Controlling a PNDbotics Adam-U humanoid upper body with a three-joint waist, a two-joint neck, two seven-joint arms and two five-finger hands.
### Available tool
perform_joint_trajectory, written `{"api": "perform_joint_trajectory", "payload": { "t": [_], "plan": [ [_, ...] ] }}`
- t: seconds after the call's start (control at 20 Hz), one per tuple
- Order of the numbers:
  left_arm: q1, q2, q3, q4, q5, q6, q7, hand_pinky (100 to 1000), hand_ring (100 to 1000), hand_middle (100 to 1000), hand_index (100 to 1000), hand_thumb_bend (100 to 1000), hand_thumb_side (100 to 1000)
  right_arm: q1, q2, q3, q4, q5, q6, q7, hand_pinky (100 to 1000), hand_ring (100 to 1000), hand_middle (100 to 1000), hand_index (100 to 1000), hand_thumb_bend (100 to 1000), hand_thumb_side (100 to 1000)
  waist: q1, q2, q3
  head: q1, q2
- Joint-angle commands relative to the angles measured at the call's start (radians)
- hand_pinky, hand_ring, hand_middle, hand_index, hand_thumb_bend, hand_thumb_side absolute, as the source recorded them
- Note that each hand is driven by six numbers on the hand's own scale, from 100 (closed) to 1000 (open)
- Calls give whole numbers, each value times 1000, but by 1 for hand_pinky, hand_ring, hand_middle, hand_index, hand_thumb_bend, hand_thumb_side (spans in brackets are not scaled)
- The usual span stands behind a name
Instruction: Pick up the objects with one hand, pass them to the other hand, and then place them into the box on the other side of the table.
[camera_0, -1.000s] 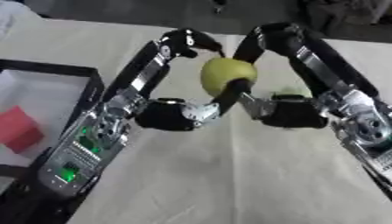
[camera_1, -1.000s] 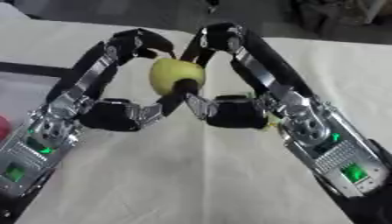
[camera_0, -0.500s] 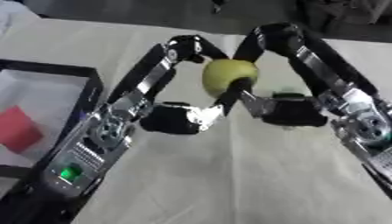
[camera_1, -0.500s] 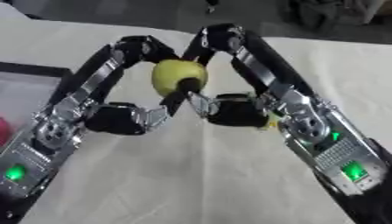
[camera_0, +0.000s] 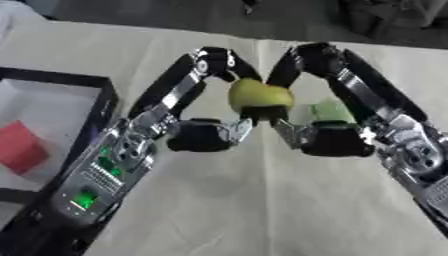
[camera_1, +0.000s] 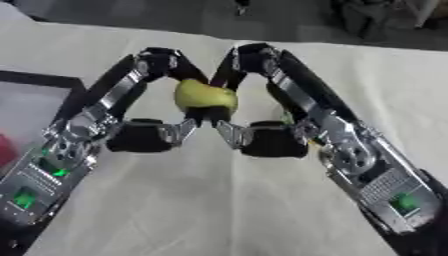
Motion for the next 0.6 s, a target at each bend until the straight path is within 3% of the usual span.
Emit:
{"api": "perform_joint_trajectory", "payload": {
  "t": [0.05, 0.1, 0.3, 0.35, 0.45, 0.6],
  "plan": [
    [-16, 5, 10, 11, -28, 16, 7, 709, 653, 450, 499, 100, 100, -9, -19, -3, -28, -7, -21, 12, 754, 527, 579, 567, 100, 100, 3, -18, 0, 0, -5],
    [-16, 2, 12, 15, -31, 19, 17, 699, 624, 407, 454, 100, 100, -10, -19, -5, -28, 0, -26, 17, 755, 544, 608, 598, 102, 100, 2, -18, 0, -1, -4],
    [-11, 0, 14, 21, -10, 4, 76, 678, 547, 303, 340, 100, 100, -9, -24, -21, -28, 48, -29, 3, 779, 633, 723, 709, 322, 100, 3, -19, -1, -3, -5],
    [-10, 2, 13, 19, 1, -5, 90, 675, 540, 296, 332, 100, 100, -9, -26, -25, -28, 66, -25, -6, 789, 663, 736, 722, 331, 100, 3, -19, -1, -5, -4],
    [-6, 8, 12, 13, 23, -25, 117, 669, 520, 266, 300, 100, 100, -9, -29, -37, -28, 104, -15, -34, 807, 715, 794, 790, 355, 195, 4, -19, -2, -11, -4],
    [1, 18, 11, 11, 48, -48, 145, 666, 517, 256, 294, 100, 100, -9, -34, -52, -28, 155, -4, -69, 822, 754, 833, 836, 358, 231, 4, -18, -2, -19, -3]
  ]
}}
